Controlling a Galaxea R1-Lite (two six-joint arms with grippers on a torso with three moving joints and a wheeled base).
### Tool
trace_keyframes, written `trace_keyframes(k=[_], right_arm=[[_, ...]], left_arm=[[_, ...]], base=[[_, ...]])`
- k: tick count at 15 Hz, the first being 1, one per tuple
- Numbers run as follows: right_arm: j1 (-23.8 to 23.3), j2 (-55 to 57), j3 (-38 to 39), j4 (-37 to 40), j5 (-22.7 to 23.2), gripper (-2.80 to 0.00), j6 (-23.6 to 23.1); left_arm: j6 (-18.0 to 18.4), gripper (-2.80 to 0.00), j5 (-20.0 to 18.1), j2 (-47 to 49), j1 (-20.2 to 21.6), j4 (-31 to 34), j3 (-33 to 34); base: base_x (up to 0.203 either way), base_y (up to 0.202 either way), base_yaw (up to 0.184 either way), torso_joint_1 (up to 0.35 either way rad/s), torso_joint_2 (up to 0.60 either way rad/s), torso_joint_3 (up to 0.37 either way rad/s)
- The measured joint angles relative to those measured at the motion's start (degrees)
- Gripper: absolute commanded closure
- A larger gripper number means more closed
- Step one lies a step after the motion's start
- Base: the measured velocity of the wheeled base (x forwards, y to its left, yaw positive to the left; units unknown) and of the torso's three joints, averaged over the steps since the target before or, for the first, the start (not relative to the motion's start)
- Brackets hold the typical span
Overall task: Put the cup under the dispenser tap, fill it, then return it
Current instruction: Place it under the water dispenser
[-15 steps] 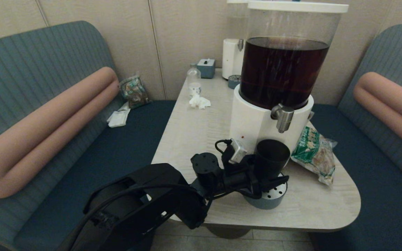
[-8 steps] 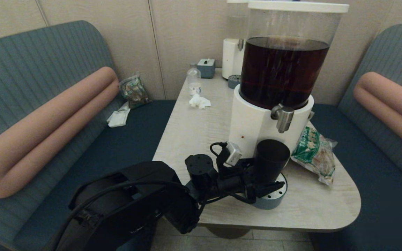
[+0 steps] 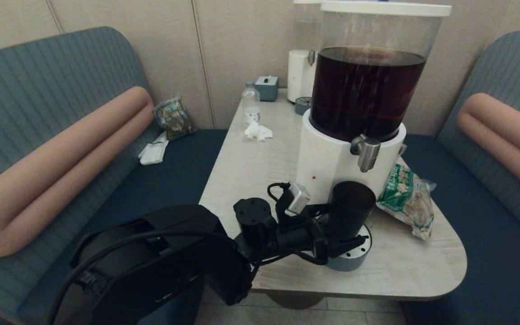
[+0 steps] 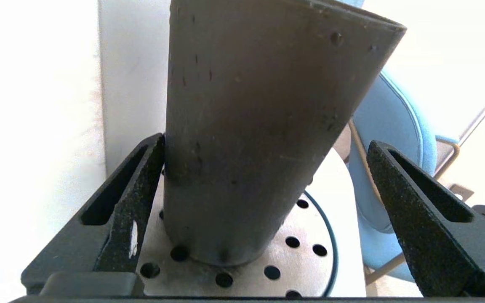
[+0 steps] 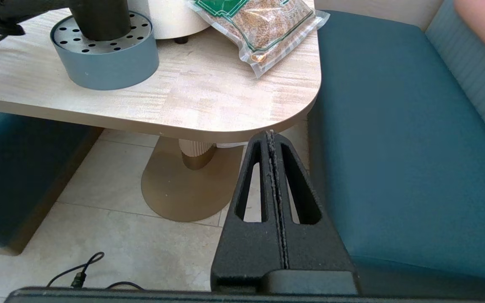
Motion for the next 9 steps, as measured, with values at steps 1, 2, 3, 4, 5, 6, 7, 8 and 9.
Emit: trace_keyframes(k=[1,2,3,4,5,6,7,8,9], right_arm=[[0.0,0.0,0.0,0.01,0.0,0.0,0.0],[0.0,0.0,0.0,0.01,-0.01,0.0,0.0],[0.0,0.0,0.0,0.01,0.0,0.0,0.01],[0.0,0.0,0.0,0.01,0.0,0.0,0.0],[0.0,0.0,0.0,0.02,0.0,0.0,-0.01],[0.0,0.0,0.0,0.0,0.0,0.0,-0.01],[0.0,0.0,0.0,0.02,0.0,0.0,-0.01],[0.0,0.0,0.0,0.0,-0.02,0.0,-0.01],[0.0,0.0,0.0,0.02,0.0,0.0,-0.01]], left_arm=[[0.04,-2.8,0.0,-0.41,0.06,0.0,0.64],[0.09,-2.8,0.07,-0.82,0.09,0.0,1.43],[0.17,-2.8,0.16,-1.21,0.09,-0.01,2.38],[0.33,-2.8,0.16,-1.67,0.09,0.0,3.61],[0.44,-2.8,0.18,-2.13,0.16,0.0,4.67],[0.52,-2.8,0.18,-2.57,0.31,0.0,5.47],[0.54,-2.8,0.13,-2.99,0.45,-0.01,6.16],[0.56,-2.8,0.13,-3.42,0.66,-0.01,6.87],[0.63,-2.8,0.13,-3.76,0.83,-0.01,7.36]], base=[[0.0,0.0,0.0,0.0,0.0,0.0],[0.0,0.0,0.0,0.0,0.0,0.0],[0.0,0.0,0.0,0.0,0.0,0.0],[0.0,0.0,0.0,0.0,0.0,0.0],[0.0,0.0,0.0,0.0,0.0,0.0],[0.0,0.0,0.0,0.0,0.0,0.0],[0.0,0.0,0.0,0.0,0.0,0.0],[0.0,0.0,0.0,0.0,0.0,0.0],[0.0,0.0,0.0,0.0,0.0,0.0]])
